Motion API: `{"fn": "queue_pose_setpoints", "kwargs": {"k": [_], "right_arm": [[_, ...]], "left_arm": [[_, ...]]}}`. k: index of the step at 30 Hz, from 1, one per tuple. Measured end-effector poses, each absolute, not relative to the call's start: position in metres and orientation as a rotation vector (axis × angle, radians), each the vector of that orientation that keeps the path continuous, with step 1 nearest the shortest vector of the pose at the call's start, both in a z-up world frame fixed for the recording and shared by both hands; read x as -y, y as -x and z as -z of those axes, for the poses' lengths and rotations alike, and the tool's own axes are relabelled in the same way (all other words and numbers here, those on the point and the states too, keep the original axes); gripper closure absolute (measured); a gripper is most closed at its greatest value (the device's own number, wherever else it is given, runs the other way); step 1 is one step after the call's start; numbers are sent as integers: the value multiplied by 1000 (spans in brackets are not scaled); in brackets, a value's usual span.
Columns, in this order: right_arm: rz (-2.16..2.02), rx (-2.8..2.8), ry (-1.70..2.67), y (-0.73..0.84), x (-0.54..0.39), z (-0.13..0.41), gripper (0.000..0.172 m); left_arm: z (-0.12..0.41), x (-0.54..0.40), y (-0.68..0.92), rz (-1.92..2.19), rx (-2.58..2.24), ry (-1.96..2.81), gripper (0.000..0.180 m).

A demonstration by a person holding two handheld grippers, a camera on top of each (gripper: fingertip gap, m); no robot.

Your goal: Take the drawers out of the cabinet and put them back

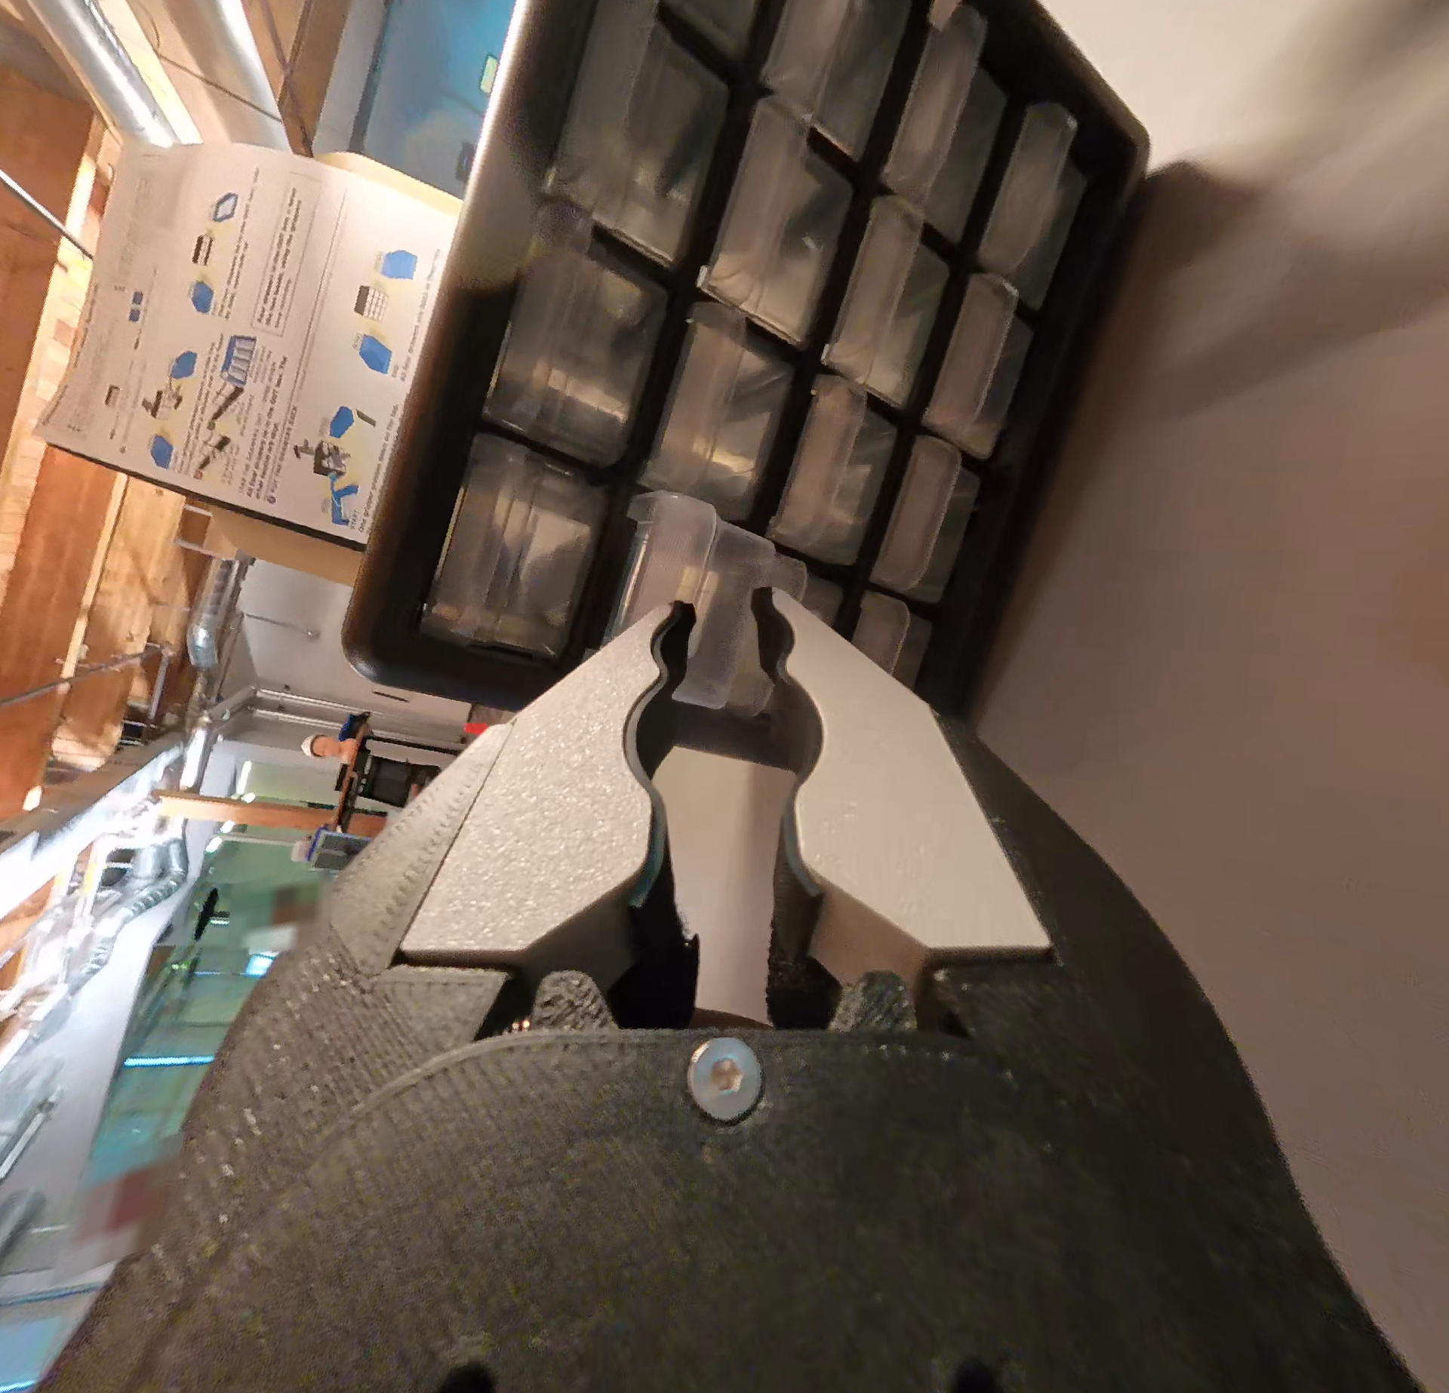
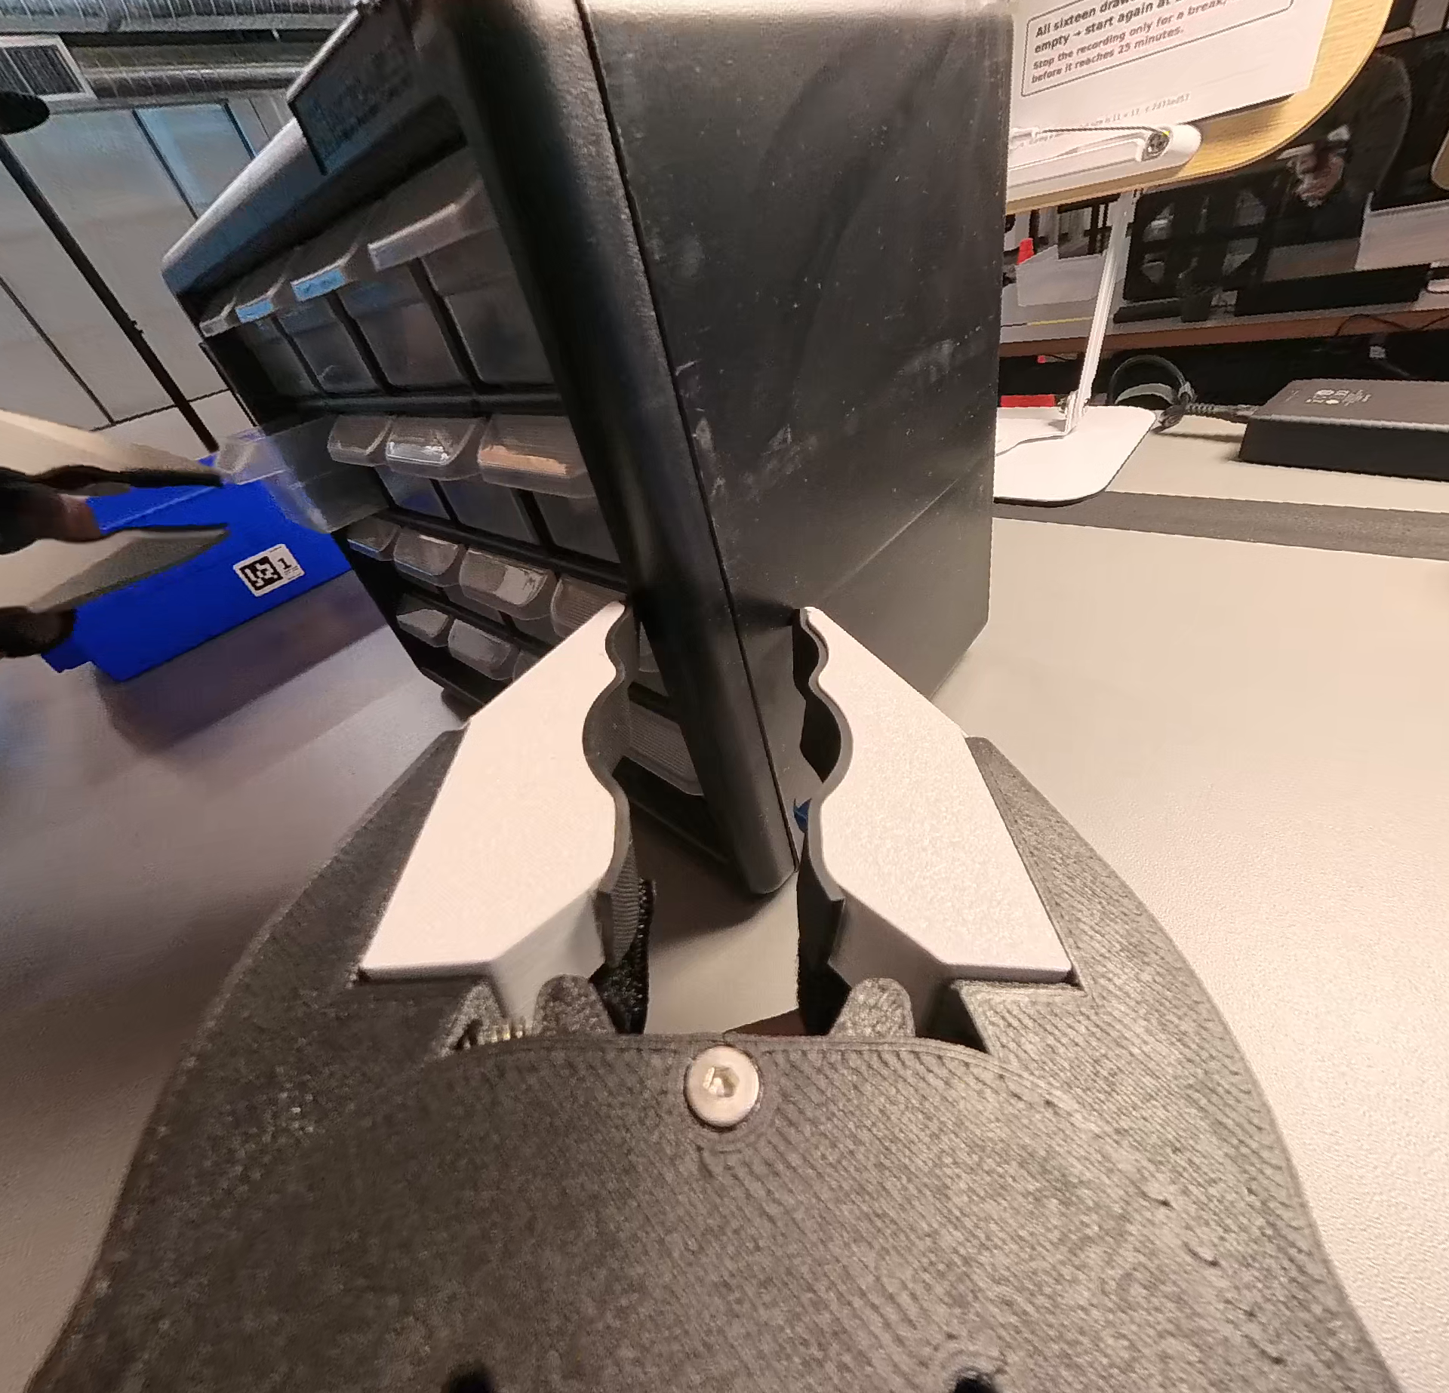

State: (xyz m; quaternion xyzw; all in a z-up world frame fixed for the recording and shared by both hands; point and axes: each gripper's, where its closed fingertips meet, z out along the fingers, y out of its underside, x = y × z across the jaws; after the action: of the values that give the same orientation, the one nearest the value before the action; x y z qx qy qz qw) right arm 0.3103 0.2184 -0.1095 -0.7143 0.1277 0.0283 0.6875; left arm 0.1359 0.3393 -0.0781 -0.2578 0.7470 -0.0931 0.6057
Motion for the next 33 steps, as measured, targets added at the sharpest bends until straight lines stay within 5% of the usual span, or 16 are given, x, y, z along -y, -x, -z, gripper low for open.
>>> {"fn": "queue_pose_setpoints", "kwargs": {"k": [16,25,33], "right_arm": [[-70,-283,1600,-310,-218,109,130],[-62,-281,1600,-310,-218,109,131],[-48,-283,1596,-310,-217,109,131]], "left_arm": [[66,-351,-160,349,-1637,705,159],[-2,-390,-113,968,-1012,885,154],[76,-449,-124,1256,-974,1203,126]]}}
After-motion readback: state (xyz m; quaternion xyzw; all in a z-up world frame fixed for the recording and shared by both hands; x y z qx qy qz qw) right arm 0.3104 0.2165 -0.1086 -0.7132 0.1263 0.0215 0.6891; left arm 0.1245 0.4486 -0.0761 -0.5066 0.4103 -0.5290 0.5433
